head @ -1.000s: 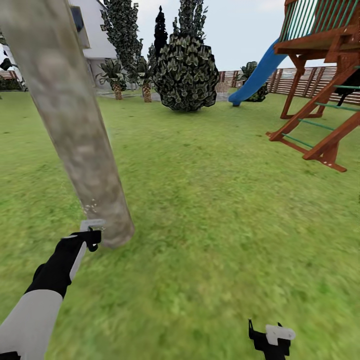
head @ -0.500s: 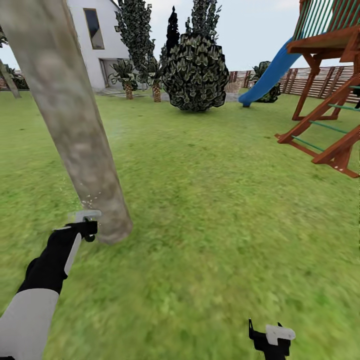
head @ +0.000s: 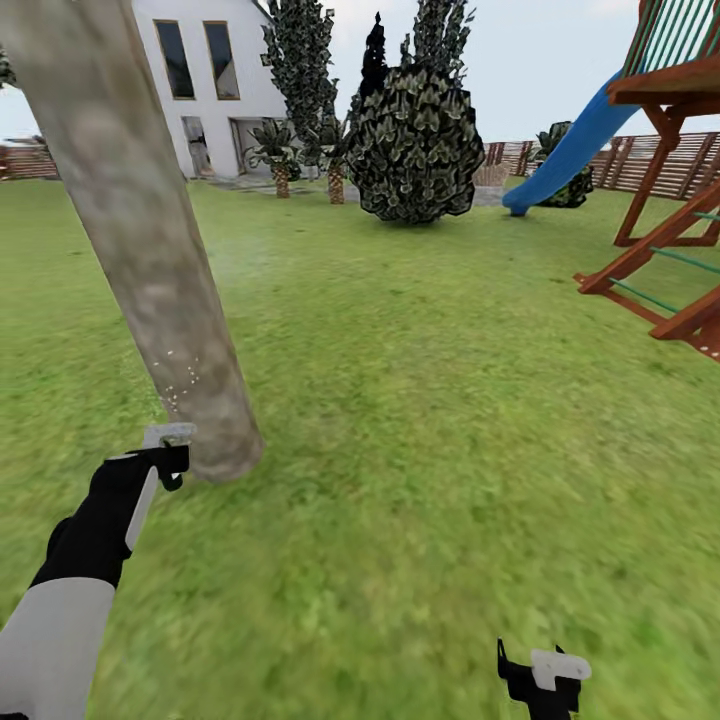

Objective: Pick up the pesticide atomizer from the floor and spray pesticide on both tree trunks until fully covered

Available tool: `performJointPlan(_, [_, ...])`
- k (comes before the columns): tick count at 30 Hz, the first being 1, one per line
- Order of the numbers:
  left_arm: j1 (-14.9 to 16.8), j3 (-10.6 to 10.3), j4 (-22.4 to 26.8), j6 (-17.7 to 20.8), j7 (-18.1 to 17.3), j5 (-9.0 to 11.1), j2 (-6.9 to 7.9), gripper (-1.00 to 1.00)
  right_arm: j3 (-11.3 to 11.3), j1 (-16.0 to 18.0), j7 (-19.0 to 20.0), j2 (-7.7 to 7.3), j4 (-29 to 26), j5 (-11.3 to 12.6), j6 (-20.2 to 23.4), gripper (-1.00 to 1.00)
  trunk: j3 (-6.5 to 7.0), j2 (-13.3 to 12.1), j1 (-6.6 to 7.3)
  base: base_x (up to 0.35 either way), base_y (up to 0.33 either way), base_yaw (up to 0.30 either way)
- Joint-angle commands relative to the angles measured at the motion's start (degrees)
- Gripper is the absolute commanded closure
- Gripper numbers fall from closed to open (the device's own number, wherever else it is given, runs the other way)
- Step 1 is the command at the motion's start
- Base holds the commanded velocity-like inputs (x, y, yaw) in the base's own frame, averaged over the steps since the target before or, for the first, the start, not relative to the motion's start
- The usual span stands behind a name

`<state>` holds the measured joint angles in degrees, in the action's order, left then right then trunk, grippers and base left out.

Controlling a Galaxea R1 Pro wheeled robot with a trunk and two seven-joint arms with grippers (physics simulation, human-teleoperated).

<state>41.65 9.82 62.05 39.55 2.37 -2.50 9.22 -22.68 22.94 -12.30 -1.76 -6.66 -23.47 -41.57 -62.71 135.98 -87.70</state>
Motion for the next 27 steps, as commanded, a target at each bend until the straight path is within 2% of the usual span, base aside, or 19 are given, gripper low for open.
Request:
performJointPlan(1, [0.01,-0.03,0.00,0.00,0.00,-0.08,0.02,1.00,0.00,0.00,0.00,0.00,0.02,0.00,0.00,-1.00,0.00,0.00,0.00,0.136,-0.257,0.206])
performJointPlan(7, [-0.12,0.09,-0.70,0.00,1.17,-0.06,0.76,1.00,-0.08,0.01,0.00,-0.06,0.00,0.00,0.00,-1.00,0.00,0.00,0.00,0.225,-0.205,0.021])
performJointPlan(14, [-0.25,0.49,-7.63,-0.85,1.44,-0.14,1.00,1.00,-0.09,0.00,0.00,-0.09,-0.02,0.00,0.00,-1.00,0.00,0.00,0.00,0.230,-0.200,0.086])
performJointPlan(19, [-0.25,0.48,-7.90,-0.88,4.11,-0.14,0.86,1.00,-0.09,0.00,0.00,-0.09,-0.02,0.00,0.00,-1.00,0.00,0.00,0.00,-0.017,-0.210,0.272])
performJointPlan(23, [-0.33,0.85,-7.99,-0.88,4.21,-0.08,2.51,1.00,-0.09,0.00,0.00,-0.09,-0.05,0.00,0.00,-1.00,0.00,0.00,0.00,-0.024,-0.022,0.102])
performJointPlan(27, [-0.34,0.43,-8.00,-0.88,4.37,0.07,1.81,1.00,-0.09,0.00,0.00,-0.09,-0.07,0.00,0.00,-1.00,0.00,0.00,0.00,0.059,-0.039,0.004])
